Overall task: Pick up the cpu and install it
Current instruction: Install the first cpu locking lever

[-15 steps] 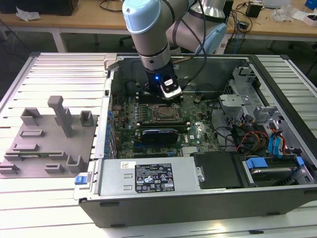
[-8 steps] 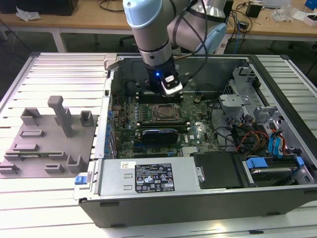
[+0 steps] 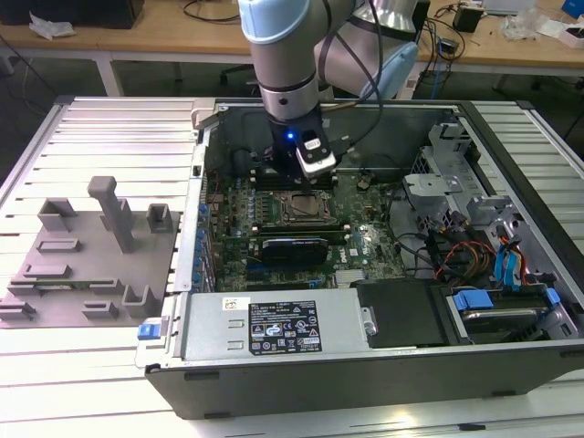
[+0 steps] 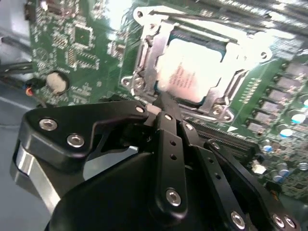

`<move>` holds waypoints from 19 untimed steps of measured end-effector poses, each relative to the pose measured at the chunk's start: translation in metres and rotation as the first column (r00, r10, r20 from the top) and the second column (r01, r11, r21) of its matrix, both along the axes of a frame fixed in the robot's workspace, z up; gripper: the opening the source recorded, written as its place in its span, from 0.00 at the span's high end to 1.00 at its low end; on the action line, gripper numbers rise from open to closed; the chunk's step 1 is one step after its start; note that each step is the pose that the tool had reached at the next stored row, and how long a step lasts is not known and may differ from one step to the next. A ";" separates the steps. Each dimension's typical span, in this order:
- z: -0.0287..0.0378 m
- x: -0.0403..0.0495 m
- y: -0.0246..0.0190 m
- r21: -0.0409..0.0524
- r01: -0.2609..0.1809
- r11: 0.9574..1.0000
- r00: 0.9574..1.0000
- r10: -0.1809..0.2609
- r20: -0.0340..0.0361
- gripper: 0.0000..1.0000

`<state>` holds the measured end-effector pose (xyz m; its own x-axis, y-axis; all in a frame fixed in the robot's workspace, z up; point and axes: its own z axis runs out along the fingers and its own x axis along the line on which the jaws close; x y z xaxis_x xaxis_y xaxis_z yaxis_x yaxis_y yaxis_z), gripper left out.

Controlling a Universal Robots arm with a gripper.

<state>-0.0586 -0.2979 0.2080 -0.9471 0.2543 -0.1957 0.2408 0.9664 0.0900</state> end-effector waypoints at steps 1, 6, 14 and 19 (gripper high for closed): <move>0.0002 0.0003 -0.0003 -0.018 0.004 1.000 1.000 -0.005 -0.013 0.89; 0.0009 0.0020 -0.0015 -0.075 0.012 0.997 0.999 -0.016 -0.048 0.89; 0.0017 0.0106 -0.0133 -0.080 0.012 0.997 0.995 -0.020 -0.096 0.89; 0.0281 0.0106 -0.0135 -0.078 0.012 0.997 0.995 -0.020 -0.096 0.89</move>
